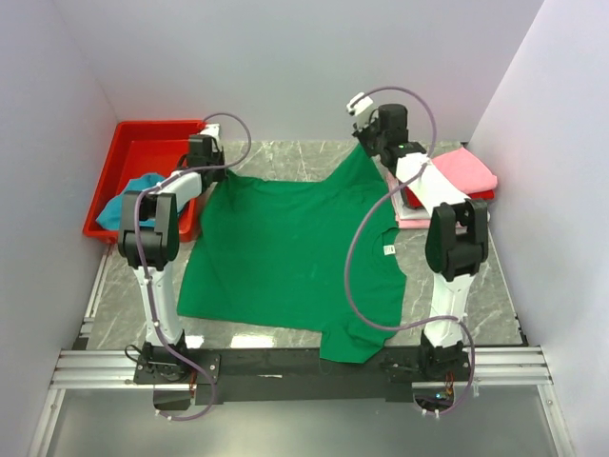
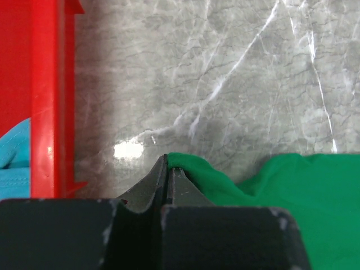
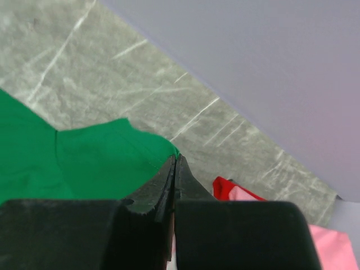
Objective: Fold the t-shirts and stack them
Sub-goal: Fold the tshirt
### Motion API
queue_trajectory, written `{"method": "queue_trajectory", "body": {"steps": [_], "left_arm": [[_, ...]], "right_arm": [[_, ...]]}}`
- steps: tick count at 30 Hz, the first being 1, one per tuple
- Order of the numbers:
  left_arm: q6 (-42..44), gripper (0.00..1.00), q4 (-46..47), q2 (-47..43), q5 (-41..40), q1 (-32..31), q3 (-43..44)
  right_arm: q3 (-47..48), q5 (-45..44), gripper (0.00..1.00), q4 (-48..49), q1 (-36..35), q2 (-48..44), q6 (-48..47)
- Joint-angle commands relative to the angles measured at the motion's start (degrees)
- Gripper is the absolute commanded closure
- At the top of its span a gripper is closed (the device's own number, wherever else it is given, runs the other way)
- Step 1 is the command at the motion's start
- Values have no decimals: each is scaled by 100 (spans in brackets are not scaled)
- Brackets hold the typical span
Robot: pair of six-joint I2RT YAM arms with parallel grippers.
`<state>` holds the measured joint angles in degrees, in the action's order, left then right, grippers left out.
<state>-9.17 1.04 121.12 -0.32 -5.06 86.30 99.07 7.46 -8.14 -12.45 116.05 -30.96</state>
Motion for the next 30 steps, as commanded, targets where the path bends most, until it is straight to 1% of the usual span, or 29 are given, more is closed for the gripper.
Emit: {"method": "queue_trajectory", "body": {"steps": [1, 3, 4, 6, 7, 8, 9, 11, 13, 14, 16, 21, 26, 30], "left_arm": [[205, 100, -60, 139, 111, -65, 466], [196, 100, -86, 166, 49, -65, 572], [170, 100, 9, 131, -186, -65, 528], [109, 100, 273, -140, -293, -74, 160], [100, 100, 674, -272, -276, -74, -24], [117, 100, 870, -578, -380, -118, -443], [195, 100, 1054, -711, -486, -205, -630], [231, 100, 1179, -914, -645, -258, -877], [249, 100, 987, -845, -732, -250, -782], [275, 100, 716, -714, -785, -250, -590], [337, 100, 547, -590, -856, -250, -422], [372, 100, 669, -589, -891, -267, -316], [609, 100, 749, -546, -1593, -452, -246], [776, 100, 196, 7, -2147, -698, 228]], "right_arm": [[60, 62, 100, 331, 190, -662, 362], [69, 27, 100, 243, 295, -759, 441], [25, 10, 100, 234, 313, -794, 450], [-27, 36, 100, 190, 339, -838, 442], [-106, 45, 100, 190, 339, -847, 433], [-142, 53, 100, 216, 339, -856, 424], [-168, 79, 100, 208, 348, -847, 442], [-169, 159, 100, 164, 348, -812, 494], [-116, 229, 100, 129, 348, -759, 556], [-107, 255, 100, 85, 340, -759, 591], [-124, 308, 100, 50, 348, -803, 609], [-396, 422, 100, 76, 340, -1136, 530], [-748, 774, 100, 76, 340, -1462, 503], [-941, 862, 100, 128, 339, -1550, 591]]}}
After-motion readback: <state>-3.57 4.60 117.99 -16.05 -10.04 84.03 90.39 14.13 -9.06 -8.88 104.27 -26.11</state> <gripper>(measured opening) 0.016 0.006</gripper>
